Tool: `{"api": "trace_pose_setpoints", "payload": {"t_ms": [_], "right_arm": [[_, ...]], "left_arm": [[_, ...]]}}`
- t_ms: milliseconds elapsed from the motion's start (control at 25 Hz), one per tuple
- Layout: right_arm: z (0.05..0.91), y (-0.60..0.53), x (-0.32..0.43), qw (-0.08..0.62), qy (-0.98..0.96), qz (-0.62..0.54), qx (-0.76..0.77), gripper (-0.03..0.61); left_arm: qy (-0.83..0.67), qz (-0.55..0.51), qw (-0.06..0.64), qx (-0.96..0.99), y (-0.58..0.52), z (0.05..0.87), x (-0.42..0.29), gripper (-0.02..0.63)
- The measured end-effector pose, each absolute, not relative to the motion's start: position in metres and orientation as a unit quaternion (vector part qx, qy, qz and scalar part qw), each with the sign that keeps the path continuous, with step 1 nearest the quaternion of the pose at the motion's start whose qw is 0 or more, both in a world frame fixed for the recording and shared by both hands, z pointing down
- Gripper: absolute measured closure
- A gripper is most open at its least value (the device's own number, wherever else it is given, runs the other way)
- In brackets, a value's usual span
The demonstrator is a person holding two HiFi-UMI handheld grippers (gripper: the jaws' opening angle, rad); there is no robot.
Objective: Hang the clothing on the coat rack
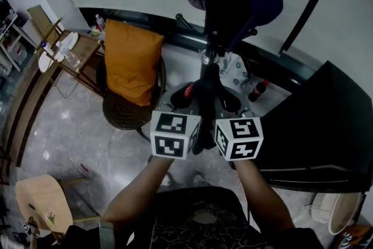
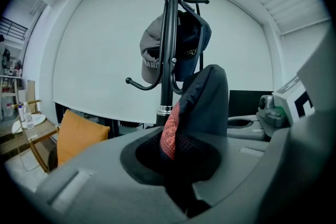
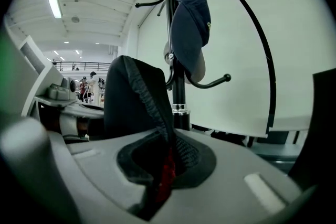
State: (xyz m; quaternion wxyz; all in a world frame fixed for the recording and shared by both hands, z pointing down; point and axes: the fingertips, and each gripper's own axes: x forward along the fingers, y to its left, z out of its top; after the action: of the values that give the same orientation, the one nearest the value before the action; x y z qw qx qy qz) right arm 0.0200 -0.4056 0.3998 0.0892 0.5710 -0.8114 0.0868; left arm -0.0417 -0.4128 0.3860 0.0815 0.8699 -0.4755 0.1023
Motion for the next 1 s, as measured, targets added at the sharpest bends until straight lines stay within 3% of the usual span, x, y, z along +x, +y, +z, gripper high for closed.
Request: {"api": "trace_pose_setpoints", "payload": {"t_ms": [1000], "right_arm": [[0.405,-0.393,0.000,0.100,-0.865,0.064,0.487,0.552]], "left_arm": [[-0.524,0.118,0.071,0.841,-0.394,0.392,-0.040,0.577]]}}
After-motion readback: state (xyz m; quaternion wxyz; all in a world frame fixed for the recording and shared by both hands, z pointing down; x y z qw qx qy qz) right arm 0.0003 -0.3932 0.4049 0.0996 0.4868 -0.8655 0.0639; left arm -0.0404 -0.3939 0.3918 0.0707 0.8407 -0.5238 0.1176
